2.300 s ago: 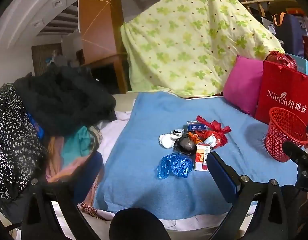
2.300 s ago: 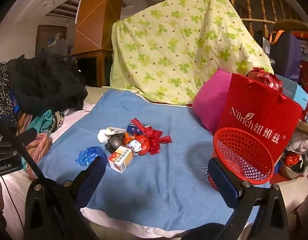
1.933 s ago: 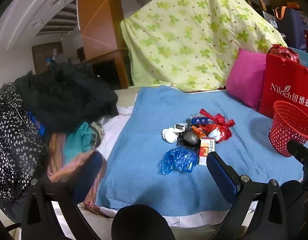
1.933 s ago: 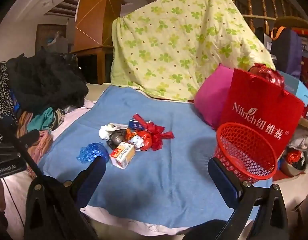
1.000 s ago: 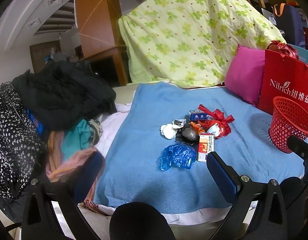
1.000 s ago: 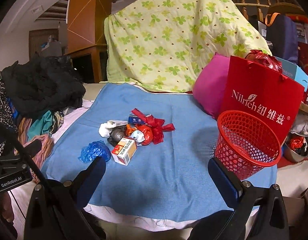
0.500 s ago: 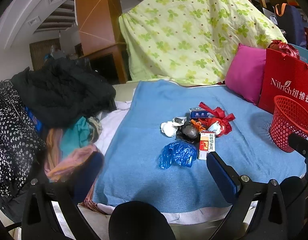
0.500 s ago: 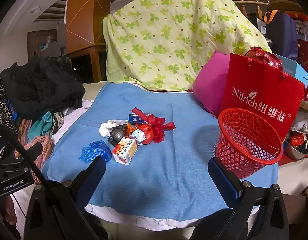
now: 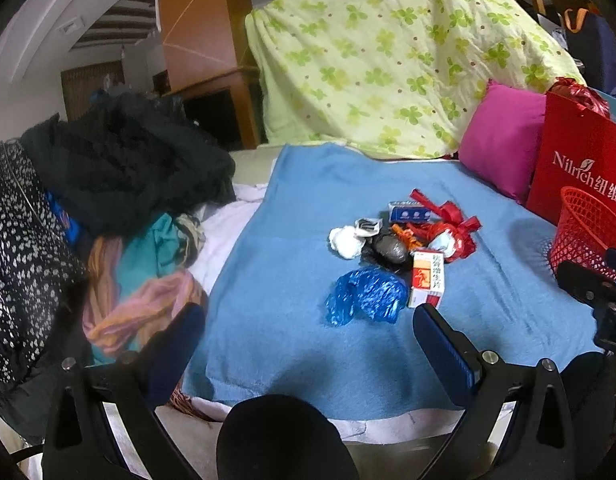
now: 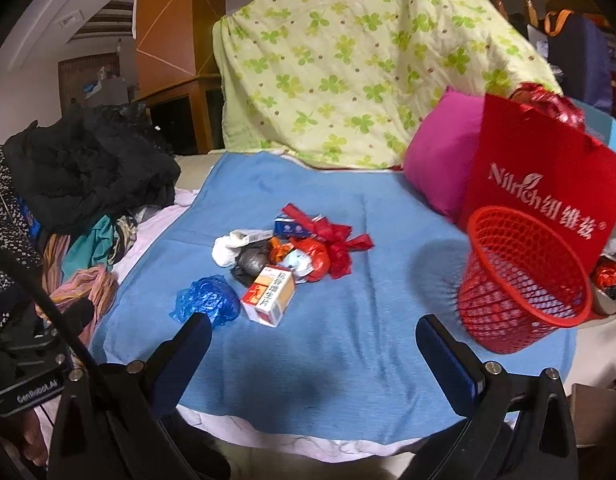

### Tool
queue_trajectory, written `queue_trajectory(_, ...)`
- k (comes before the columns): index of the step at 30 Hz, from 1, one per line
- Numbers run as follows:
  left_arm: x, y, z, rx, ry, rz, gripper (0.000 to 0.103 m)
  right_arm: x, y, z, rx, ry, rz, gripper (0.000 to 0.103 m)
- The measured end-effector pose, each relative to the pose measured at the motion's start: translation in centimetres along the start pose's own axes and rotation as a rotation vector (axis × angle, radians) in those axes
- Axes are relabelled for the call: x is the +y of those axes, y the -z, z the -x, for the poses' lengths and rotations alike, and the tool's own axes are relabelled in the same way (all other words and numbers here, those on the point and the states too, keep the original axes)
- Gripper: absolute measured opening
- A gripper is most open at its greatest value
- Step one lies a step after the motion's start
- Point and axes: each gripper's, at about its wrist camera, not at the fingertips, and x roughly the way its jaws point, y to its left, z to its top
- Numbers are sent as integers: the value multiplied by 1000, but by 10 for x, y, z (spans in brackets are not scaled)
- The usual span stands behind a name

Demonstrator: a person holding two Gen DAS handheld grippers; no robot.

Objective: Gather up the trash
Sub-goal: 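Grasp the medicine box with the right tool while the left tool grasps the blue bag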

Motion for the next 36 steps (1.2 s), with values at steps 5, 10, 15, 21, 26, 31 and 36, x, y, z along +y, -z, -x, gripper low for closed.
queue_trajectory(5,20,9,-22,37,-25,41,103,9,1,-40,75,-31,-25,103)
queue_trajectory(10,43,17,-52,81,-71,85,103,21,-1,-82,121,-42,-16,103)
queue_trajectory(15,53,20,-74,127,-67,120,103,23,-16,-139,178,-67,-81,103)
queue_trajectory(21,52,15,-86,146,-24,142,103,19,-27,-220,333,-110,-257,85)
queue_trajectory(26,48,6,-99,145,13,151,103,29,-18,-257,427,-101,-283,76)
queue_trajectory(31,41,-7,-125,187,126,170,103,25,-10,-265,446,-126,-286,56)
queue_trajectory(36,15,-24,-156,236,261,192,103,-2,-8,-241,401,-150,-304,55)
